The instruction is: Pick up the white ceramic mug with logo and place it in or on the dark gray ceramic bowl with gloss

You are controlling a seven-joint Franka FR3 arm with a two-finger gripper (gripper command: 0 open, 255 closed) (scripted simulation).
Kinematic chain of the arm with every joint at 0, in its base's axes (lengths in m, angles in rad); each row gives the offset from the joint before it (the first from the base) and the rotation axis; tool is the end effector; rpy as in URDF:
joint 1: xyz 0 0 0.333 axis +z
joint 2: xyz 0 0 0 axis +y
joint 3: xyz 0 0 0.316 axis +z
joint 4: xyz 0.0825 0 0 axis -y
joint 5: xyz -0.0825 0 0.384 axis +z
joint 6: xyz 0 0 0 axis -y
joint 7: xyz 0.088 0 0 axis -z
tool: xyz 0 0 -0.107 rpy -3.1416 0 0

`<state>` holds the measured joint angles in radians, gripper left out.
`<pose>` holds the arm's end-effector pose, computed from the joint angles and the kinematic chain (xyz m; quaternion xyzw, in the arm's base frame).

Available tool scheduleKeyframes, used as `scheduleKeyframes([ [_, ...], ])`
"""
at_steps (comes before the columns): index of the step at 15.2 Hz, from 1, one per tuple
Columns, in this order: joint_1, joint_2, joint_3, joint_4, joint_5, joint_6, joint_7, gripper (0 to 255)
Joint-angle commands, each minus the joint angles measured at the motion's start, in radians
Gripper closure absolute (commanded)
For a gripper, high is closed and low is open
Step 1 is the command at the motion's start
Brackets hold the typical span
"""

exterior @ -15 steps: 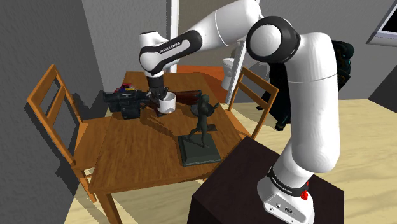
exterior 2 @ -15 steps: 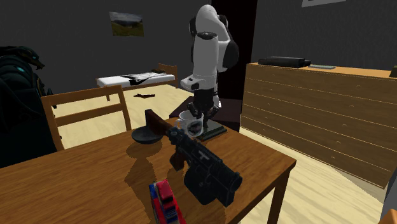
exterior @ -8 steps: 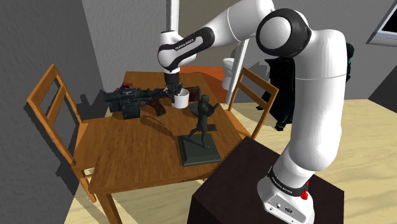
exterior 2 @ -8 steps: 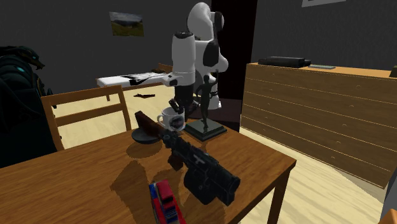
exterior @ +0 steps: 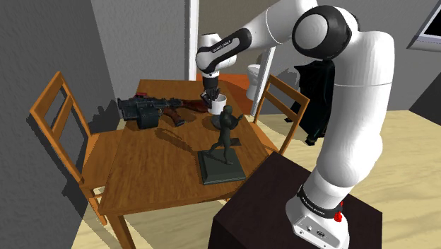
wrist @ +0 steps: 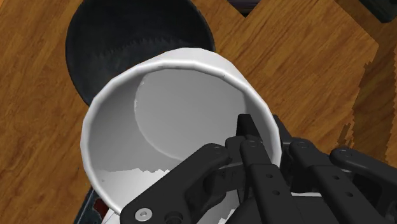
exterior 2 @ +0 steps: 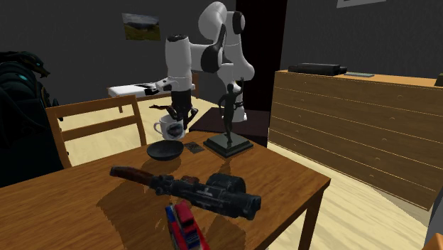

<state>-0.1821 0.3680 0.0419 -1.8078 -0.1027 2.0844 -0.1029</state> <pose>0.6243 -0.0951 0.3334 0.9983 0.0076 -0.0493 0.0302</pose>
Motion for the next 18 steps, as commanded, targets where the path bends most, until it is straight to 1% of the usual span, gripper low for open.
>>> scheduleKeyframes([
  [1,-0.029,-0.003,-0.014,-0.006,0.001,0.007,-0.043,255],
  [5,-0.085,-0.002,-0.041,-0.001,0.005,0.01,-0.127,255],
  [18,-0.084,0.094,-0.044,-0.045,-0.004,0.149,-0.113,255],
])
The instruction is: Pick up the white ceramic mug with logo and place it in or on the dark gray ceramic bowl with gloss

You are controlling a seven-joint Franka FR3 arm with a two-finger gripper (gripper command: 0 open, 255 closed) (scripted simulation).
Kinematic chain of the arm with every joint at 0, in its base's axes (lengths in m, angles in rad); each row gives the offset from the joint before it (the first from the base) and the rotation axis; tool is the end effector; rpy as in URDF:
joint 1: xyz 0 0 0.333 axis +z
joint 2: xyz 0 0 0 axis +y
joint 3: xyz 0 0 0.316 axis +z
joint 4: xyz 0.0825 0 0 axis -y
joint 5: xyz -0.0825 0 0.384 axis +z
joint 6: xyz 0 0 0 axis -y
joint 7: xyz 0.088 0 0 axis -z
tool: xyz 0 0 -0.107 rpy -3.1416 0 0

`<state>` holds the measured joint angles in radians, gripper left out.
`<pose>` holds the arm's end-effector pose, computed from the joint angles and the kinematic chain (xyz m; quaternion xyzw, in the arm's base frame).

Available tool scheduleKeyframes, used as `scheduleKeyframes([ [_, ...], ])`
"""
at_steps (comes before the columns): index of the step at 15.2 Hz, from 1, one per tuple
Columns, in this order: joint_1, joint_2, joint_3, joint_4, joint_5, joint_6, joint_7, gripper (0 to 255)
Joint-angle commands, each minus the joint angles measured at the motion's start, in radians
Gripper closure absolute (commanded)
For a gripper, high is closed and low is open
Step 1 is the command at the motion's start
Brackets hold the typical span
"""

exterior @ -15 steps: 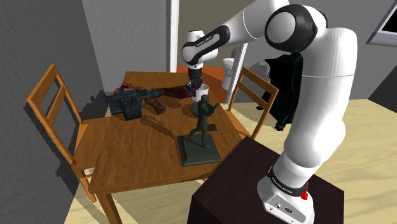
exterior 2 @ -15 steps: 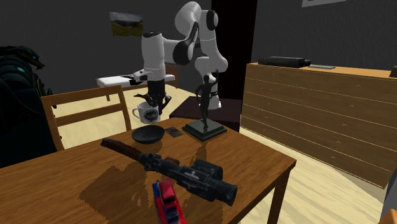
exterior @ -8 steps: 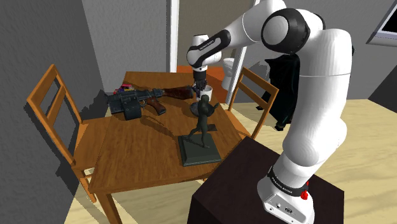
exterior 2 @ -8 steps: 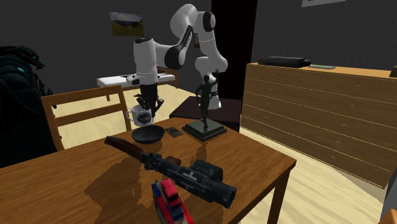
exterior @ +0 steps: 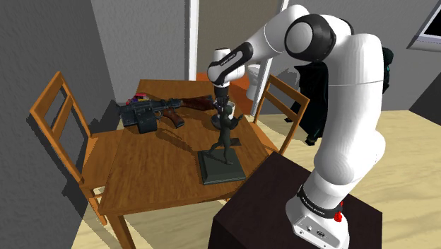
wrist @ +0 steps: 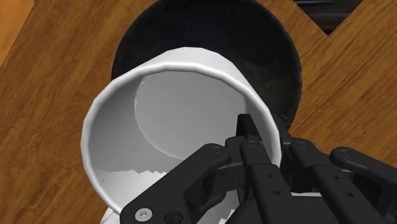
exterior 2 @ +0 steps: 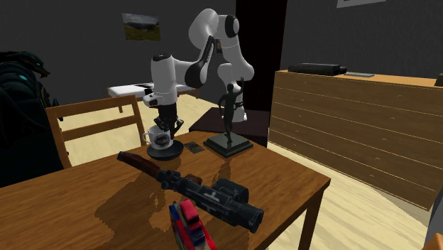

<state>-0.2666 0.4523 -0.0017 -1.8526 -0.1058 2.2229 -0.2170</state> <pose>0.6083 -0.1706 0.2715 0.9983 0.0083 -0.0496 0.0300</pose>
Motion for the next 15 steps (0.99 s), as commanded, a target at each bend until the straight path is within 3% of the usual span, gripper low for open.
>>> scheduleKeyframes([
  [1,0.0,0.018,-0.001,-0.002,-0.001,0.021,0.002,255],
  [10,0.0,0.031,-0.001,-0.005,-0.002,0.036,0.004,255],
  [11,0.0,0.031,-0.001,-0.004,-0.002,0.036,0.004,0],
  [15,0.0,0.031,-0.001,-0.004,-0.002,0.036,0.004,0],
])
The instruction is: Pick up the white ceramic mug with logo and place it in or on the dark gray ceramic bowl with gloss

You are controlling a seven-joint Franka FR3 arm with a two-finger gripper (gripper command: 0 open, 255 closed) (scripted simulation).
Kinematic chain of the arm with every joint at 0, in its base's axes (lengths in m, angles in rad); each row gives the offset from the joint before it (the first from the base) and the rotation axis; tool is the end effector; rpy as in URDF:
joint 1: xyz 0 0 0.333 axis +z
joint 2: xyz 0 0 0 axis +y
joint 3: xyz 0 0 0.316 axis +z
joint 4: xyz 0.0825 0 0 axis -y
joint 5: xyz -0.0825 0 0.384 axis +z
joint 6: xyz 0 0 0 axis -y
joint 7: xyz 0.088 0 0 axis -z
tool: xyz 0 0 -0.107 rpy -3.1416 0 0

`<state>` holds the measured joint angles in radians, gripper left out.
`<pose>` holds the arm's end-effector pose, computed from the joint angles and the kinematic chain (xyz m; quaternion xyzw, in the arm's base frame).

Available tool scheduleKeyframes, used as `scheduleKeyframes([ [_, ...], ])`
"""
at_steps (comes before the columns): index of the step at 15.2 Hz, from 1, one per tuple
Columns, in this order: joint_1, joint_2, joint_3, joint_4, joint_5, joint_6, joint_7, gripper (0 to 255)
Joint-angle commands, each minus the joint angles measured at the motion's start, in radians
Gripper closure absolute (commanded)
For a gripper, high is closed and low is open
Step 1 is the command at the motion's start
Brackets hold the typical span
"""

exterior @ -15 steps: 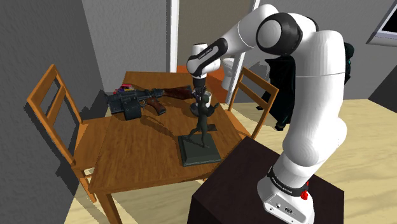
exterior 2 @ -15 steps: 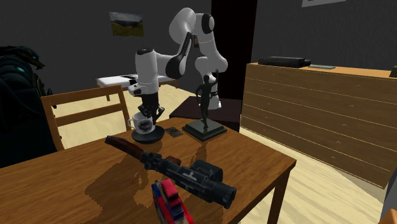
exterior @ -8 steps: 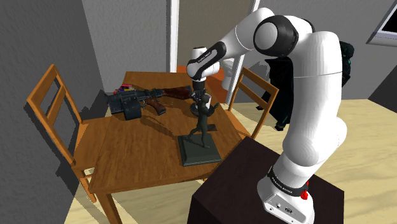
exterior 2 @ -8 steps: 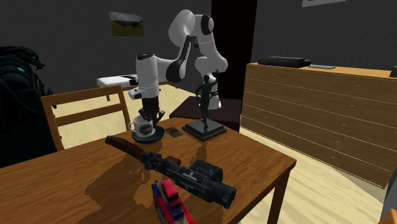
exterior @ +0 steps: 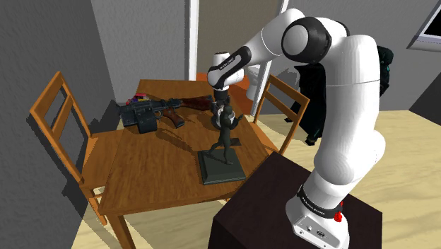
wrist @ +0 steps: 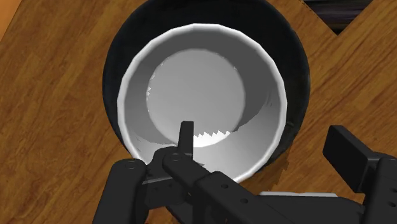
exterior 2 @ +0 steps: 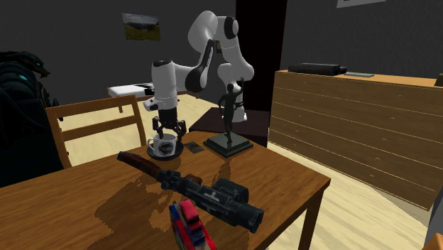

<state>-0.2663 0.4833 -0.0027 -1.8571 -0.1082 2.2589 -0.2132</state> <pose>0.6087 -0.1707 0.2528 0.9983 0.0083 -0.0493 0.0301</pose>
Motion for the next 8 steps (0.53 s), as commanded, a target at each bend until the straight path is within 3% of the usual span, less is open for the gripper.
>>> scheduleKeyframes([
  [1,0.0,0.0,0.0,0.0,0.0,0.0,0.0,0],
  [5,0.004,-0.065,0.005,0.04,0.006,-0.105,-0.004,0],
  [8,0.004,-0.065,0.005,0.04,0.006,-0.105,-0.004,0],
])
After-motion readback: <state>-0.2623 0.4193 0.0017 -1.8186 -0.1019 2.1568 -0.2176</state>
